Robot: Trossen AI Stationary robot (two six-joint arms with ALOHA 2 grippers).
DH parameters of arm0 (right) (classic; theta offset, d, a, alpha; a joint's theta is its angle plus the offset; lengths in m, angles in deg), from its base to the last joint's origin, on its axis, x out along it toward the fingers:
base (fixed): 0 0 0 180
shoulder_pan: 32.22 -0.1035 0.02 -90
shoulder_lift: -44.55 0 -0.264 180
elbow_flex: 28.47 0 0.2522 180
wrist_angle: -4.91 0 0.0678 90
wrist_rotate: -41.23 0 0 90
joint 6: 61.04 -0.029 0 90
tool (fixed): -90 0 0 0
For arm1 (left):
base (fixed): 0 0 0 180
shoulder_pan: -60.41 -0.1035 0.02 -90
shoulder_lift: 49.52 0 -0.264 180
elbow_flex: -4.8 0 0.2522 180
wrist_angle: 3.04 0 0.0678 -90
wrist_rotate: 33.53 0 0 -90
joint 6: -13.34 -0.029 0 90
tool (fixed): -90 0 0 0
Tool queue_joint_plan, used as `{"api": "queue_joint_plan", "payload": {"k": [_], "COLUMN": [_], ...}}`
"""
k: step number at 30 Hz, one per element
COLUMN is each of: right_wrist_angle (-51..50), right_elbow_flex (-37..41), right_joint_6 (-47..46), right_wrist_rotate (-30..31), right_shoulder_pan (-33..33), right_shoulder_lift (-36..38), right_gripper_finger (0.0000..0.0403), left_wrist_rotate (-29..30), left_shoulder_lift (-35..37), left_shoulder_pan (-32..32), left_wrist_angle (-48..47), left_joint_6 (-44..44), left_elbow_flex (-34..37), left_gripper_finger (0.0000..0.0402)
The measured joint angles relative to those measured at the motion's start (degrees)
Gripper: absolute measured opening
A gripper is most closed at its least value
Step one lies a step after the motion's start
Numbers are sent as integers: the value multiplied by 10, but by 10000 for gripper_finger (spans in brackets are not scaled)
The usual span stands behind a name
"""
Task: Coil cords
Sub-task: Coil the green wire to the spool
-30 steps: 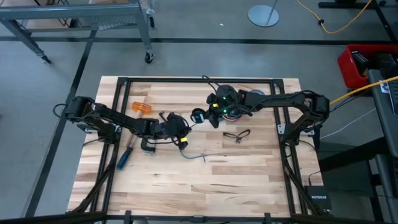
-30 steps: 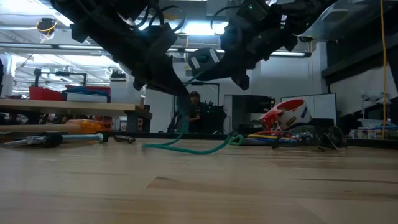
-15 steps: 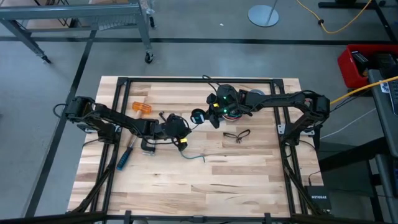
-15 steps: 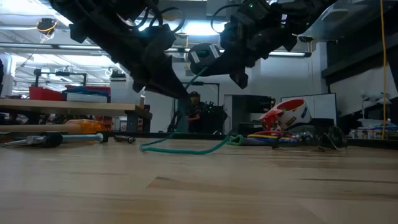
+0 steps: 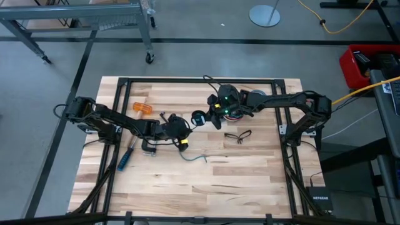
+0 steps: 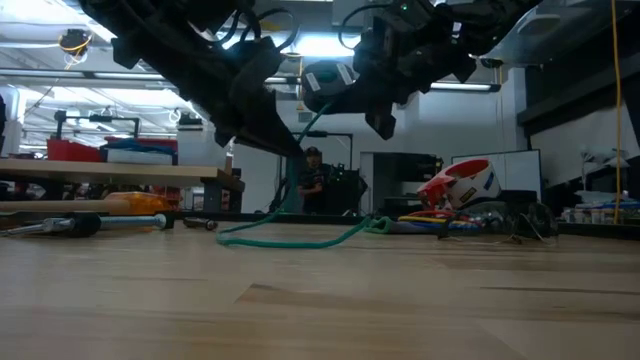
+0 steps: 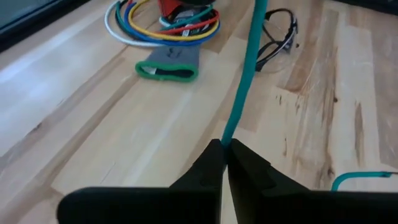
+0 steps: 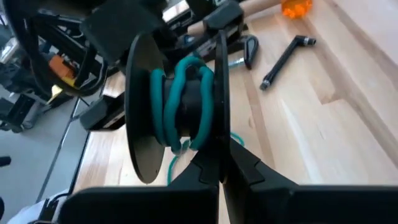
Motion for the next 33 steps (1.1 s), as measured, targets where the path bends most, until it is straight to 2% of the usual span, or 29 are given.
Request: {"api": "queue_joint_plan", "payload": {"k": [7,12,18,20,24,28,33], "right_wrist_angle": [-99,-188,-214,-215,-219,-218,-201], "right_elbow_flex": [0,0,-1,-1,-1,-1,0], "right_joint_6": [56,94,120,128,130,131,131], "right_wrist_rotate": [3,47,115,159,297,418,530], "right_shoulder_pan": [0,-2,-42,-63,-101,-137,-177], "right_shoulder_lift": [0,0,0,0,0,0,0], "right_gripper_finger": [3,3,3,3,3,3,3], "left_wrist_rotate": [-1,-8,-12,-16,-45,-48,-48], "left_shoulder_lift": [0,0,0,0,0,0,0], "left_shoulder_pan": [0,-4,-24,-30,-35,-35,-35], "left_wrist_angle": [-37,-35,-9,3,29,54,90], "left_joint_6": [29,43,94,110,133,158,182], "left_elbow_flex": [-1,-1,-1,-1,0,0,0], "left_gripper_finger": [3,2,1,1,1,1,1]}}
